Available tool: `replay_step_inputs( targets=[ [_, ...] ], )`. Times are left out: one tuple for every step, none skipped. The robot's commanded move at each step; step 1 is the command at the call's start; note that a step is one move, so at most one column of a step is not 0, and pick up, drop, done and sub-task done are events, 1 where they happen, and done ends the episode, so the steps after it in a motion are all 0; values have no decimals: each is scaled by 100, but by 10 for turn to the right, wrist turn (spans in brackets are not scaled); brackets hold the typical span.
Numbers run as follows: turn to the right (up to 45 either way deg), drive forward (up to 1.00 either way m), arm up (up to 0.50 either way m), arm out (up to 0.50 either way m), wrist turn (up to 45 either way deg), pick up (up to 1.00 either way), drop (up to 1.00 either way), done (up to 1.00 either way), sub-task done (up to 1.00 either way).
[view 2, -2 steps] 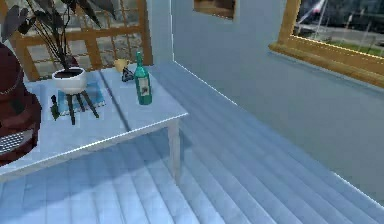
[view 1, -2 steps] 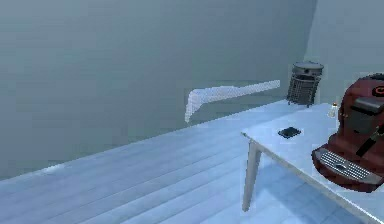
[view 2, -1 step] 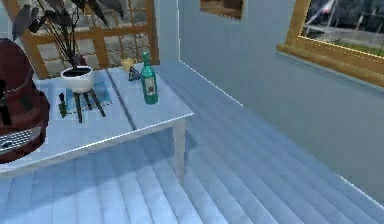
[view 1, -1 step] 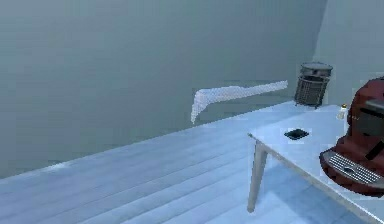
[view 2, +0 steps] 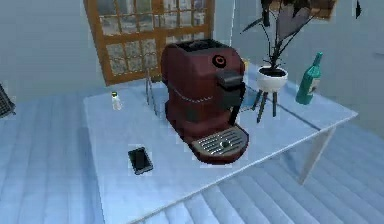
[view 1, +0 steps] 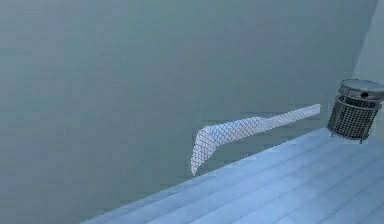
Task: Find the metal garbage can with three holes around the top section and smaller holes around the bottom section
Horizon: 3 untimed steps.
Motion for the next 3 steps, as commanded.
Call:
replay_step_inputs(
  targets=[
    [-30,0,0,0,0,0,0,0,0],
    [0,65,0,0,0,0,0,0,0],
    [450,0,0,0,0,0,0,0,0]
  ],
)
